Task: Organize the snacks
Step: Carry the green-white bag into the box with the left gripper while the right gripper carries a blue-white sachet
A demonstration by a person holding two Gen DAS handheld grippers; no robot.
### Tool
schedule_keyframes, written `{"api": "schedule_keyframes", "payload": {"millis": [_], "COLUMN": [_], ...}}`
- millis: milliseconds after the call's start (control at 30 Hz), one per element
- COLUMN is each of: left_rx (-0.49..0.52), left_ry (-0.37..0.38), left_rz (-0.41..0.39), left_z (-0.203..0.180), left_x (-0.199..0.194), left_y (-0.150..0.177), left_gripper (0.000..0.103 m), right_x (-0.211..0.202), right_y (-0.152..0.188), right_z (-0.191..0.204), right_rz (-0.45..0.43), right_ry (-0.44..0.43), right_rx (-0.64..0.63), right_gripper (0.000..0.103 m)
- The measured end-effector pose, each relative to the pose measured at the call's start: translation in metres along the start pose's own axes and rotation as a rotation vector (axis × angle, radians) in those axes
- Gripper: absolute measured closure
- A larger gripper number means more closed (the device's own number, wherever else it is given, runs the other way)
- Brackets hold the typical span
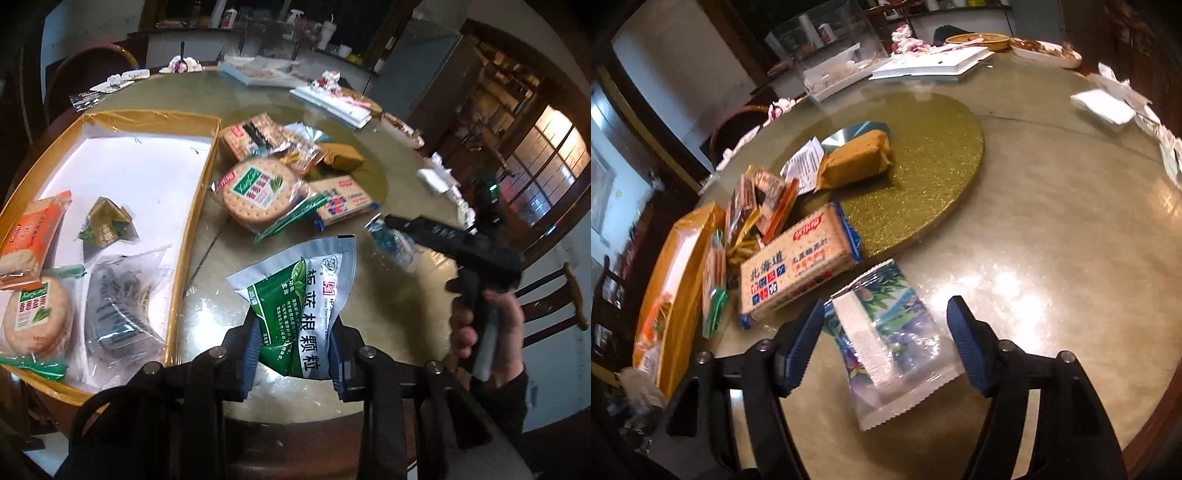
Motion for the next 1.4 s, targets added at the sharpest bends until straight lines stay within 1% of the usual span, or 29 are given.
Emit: {"api": "schedule_keyframes", "payload": {"millis": [67, 100, 167, 200, 300, 333, 400, 533, 600, 633, 767, 900, 1000, 1133, 1200, 1300, 1400], "left_rx": [-0.001, -0.001, 0.0, -0.001, -0.028, -0.035, -0.044, -0.055, -0.064, -0.067, -0.082, -0.118, -0.148, -0.174, -0.168, -0.166, -0.169], "left_ry": [0.011, 0.014, 0.015, 0.014, 0.018, 0.022, 0.027, 0.04, 0.046, 0.047, 0.026, 0.0, -0.017, -0.04, -0.044, -0.049, -0.058], "left_rz": [-0.016, -0.024, -0.039, -0.042, -0.051, -0.055, -0.07, -0.099, -0.121, -0.133, -0.174, -0.215, -0.241, -0.255, -0.258, -0.261, -0.267], "left_z": [0.0, 0.001, 0.004, 0.005, 0.015, 0.017, 0.02, 0.023, 0.026, 0.028, 0.042, 0.062, 0.078, 0.09, 0.091, 0.094, 0.1], "left_x": [-0.007, -0.011, -0.018, -0.021, -0.029, -0.032, -0.038, -0.05, -0.059, -0.064, -0.081, -0.098, -0.107, -0.113, -0.113, -0.112, -0.114], "left_y": [-0.003, -0.003, -0.003, -0.003, 0.0, 0.0, 0.0, -0.001, -0.002, -0.002, -0.007, -0.013, -0.016, -0.018, -0.019, -0.021, -0.026], "left_gripper": [0.072, 0.072, 0.072, 0.072, 0.072, 0.072, 0.072, 0.072, 0.072, 0.072, 0.072, 0.072, 0.072, 0.072, 0.072, 0.072, 0.072], "right_x": [-0.002, -0.003, -0.006, -0.008, -0.016, -0.016, -0.014, -0.007, -0.008, -0.01, -0.015, -0.022, -0.026, -0.032, -0.04, -0.061, -0.082], "right_y": [0.005, 0.007, 0.017, 0.022, 0.036, 0.037, 0.033, 0.029, 0.032, 0.035, 0.044, 0.054, 0.06, 0.065, 0.068, 0.07, 0.069], "right_z": [0.012, 0.017, 0.028, 0.031, 0.042, 0.043, 0.043, 0.049, 0.053, 0.056, 0.064, 0.07, 0.077, 0.087, 0.096, 0.116, 0.14], "right_rz": [0.008, 0.003, -0.014, -0.016, -0.001, 0.001, -0.002, -0.02, -0.031, -0.038, -0.063, -0.07, -0.084, -0.098, -0.104, -0.145, -0.173], "right_ry": [0.001, 0.017, 0.083, 0.093, 0.066, 0.073, 0.094, 0.167, 0.209, 0.22, 0.236, 0.204, 0.195, 0.146, 0.089, 0.021, -0.08], "right_rx": [-0.042, -0.06, -0.117, -0.119, -0.113, -0.107, -0.11, -0.125, -0.141, -0.147, -0.159, -0.142, -0.151, -0.136, -0.139, -0.158, -0.176], "right_gripper": [0.033, 0.033, 0.033, 0.033, 0.033, 0.033, 0.033, 0.033, 0.036, 0.042, 0.049, 0.059, 0.061, 0.063, 0.063, 0.063, 0.063]}}
Point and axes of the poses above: each gripper's, at about its wrist camera, not at the fingertips, and x roughly the way its jaws point, z to its left, y to its underside, the point moved 4 cm from there along x, roughly the way its jaws point, and after that the axes turned 15 degrees about y, right-handed, at the moved point
